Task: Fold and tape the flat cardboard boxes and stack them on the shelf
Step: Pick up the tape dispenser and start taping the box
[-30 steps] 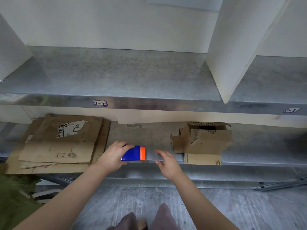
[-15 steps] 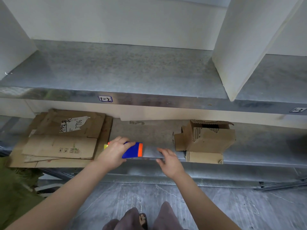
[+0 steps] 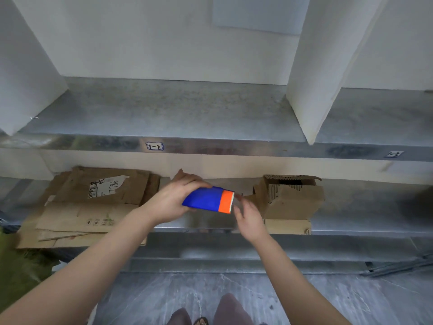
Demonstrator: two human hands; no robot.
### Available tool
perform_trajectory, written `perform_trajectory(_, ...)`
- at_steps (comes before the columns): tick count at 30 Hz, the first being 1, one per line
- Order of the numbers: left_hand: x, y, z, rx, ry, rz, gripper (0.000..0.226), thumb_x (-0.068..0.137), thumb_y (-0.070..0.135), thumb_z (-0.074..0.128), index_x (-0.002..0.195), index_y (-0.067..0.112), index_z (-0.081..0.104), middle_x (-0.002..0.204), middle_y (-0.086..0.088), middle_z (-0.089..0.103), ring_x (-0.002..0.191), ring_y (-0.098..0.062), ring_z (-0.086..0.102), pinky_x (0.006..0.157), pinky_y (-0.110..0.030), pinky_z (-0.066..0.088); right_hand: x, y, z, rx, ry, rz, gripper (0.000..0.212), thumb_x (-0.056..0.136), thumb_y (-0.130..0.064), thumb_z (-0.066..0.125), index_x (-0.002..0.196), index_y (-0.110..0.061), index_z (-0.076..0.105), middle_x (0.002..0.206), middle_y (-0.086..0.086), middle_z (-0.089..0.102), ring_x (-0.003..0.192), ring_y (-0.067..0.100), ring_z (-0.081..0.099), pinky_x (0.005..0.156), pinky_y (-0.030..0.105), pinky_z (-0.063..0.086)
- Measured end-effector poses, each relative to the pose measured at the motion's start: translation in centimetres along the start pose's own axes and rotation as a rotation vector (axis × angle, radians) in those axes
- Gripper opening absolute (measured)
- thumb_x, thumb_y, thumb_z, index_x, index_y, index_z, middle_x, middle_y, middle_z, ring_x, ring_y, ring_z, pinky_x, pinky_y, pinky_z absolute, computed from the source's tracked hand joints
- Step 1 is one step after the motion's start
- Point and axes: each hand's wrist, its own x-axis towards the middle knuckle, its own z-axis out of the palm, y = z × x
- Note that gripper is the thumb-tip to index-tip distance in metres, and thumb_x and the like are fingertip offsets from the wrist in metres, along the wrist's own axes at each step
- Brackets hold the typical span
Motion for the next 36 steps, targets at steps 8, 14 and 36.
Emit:
perform_trajectory(8, 3.7, 4.5, -0.3, -0.061, 0.011, 0.145, 0.060, 0.076, 0.010, 0.076, 0.129, 0.027, 0.053, 0.120, 0.004, 0.055, 0.113, -0.009, 0.048, 0.098, -0.019, 0.035, -1.4, 0.4, -5.5, 0.369, -0.009, 0.062, 0.036, 0.098, -0.018, 0.050, 0.133, -0.028, 0.050, 0.129, -0.008, 0.058, 0.116, 0.006, 0.052, 0.090, 0.022, 0.040)
perform_trajectory(14, 5.7, 9.1, 1.0, -0.054, 0.028, 0.189, 0.064, 0.073, 0.010, 0.080, 0.131, 0.022, 0.054, 0.121, 0.007, 0.050, 0.112, -0.010, 0.045, 0.100, -0.019, 0.031, -2.6, 2.8, -8.7, 0.481, -0.052, 0.150, 0.022, 0.092, -0.012, 0.057, 0.110, -0.021, 0.066, 0.111, 0.000, 0.071, 0.107, 0.018, 0.064, 0.097, 0.040, 0.050)
perform_trajectory(36, 10.0, 25.2, 8.4, -0.165, 0.093, 0.035, 0.070, 0.071, 0.017, 0.082, 0.132, 0.030, 0.051, 0.126, 0.019, 0.047, 0.122, 0.000, 0.040, 0.105, -0.011, 0.026, -8.7, 10.8, -19.8, 1.006, -0.223, 0.218, 0.030, 0.087, -0.033, 0.064, 0.115, -0.025, 0.063, 0.115, 0.001, 0.070, 0.106, 0.020, 0.067, 0.084, 0.041, 0.058)
